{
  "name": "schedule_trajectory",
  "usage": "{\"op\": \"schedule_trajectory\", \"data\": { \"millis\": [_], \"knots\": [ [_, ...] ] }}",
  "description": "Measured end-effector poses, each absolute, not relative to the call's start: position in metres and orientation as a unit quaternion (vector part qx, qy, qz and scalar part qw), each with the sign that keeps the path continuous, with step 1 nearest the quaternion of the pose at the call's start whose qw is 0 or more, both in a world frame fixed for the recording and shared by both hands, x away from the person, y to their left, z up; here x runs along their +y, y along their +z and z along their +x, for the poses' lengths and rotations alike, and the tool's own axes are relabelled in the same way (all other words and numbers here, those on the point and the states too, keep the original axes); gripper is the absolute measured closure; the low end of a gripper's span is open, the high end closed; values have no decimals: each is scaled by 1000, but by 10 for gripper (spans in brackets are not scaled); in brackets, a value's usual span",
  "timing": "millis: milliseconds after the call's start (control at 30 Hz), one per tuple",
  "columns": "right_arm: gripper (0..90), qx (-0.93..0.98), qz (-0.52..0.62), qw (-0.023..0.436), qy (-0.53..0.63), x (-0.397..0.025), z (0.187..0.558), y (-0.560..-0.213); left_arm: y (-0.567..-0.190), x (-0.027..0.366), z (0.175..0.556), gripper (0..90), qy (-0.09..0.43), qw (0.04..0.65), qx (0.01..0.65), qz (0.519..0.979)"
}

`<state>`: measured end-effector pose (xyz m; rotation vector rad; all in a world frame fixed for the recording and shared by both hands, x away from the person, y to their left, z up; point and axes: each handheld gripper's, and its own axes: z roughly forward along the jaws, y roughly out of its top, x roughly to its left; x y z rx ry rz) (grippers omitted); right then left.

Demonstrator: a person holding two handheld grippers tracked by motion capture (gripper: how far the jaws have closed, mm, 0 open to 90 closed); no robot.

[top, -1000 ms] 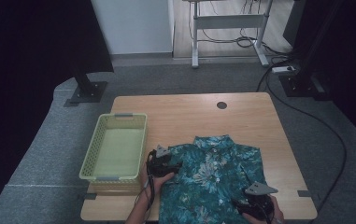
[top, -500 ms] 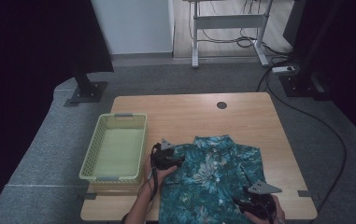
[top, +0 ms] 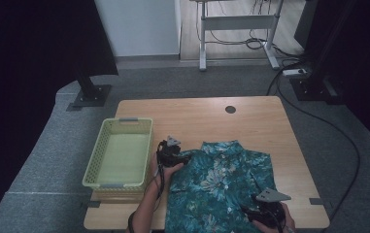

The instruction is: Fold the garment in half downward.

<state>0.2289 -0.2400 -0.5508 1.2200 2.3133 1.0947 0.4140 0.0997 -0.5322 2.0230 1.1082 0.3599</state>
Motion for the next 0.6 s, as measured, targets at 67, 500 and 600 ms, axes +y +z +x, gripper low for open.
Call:
{"op": "schedule_trajectory", "data": {
  "millis": [67, 500, 600],
  "knots": [
    [386, 806, 425, 154, 382, -240, 228, -550, -534, 99, 419, 385, 140, 386, 437, 800],
    [387, 809, 422, 155, 379, -237, 227, -551, -540, 99, 432, 383, 137, 372, 438, 807],
    [386, 810, 423, 155, 377, -237, 228, -551, -542, 100, 436, 382, 139, 367, 441, 807]
  ]
}}
